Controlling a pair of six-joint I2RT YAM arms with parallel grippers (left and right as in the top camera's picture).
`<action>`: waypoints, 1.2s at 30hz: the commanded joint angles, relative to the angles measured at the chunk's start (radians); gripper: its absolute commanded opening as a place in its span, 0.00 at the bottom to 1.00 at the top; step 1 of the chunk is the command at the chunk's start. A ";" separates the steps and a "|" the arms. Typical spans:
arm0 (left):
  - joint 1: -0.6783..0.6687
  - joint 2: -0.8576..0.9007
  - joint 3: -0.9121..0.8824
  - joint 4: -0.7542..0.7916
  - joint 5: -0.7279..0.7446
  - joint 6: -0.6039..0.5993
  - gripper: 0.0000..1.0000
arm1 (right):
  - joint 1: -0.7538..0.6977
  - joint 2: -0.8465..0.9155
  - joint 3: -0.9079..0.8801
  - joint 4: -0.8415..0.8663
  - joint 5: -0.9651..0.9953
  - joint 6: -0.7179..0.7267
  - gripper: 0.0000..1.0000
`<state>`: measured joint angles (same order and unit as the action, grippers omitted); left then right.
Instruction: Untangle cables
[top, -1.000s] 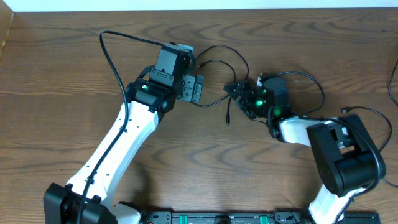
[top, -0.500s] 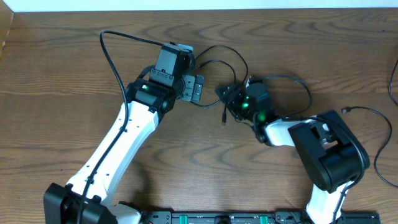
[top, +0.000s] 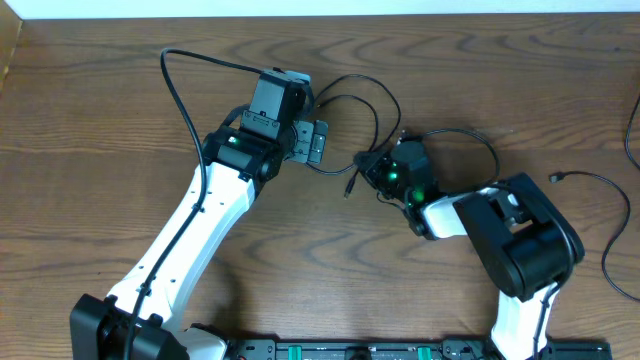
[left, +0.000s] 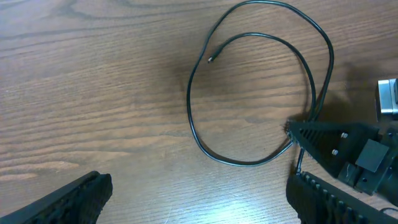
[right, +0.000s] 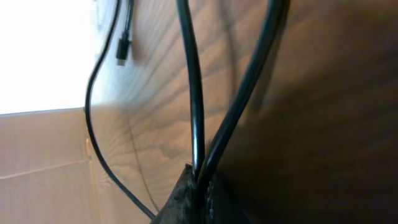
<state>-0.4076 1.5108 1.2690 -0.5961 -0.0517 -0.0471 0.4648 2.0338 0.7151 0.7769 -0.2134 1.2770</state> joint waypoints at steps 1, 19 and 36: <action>0.003 -0.008 0.011 -0.002 -0.009 0.013 0.95 | -0.050 0.032 -0.022 0.080 -0.065 -0.045 0.01; 0.003 -0.008 0.011 -0.002 -0.009 0.013 0.95 | -0.327 -0.429 0.000 -0.175 0.062 -0.378 0.01; 0.003 -0.008 0.011 -0.002 -0.009 0.013 0.95 | -0.720 -0.706 0.271 -0.595 0.426 -0.846 0.01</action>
<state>-0.4076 1.5108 1.2690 -0.5957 -0.0517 -0.0471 -0.1867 1.3376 0.9188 0.1844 0.1635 0.5587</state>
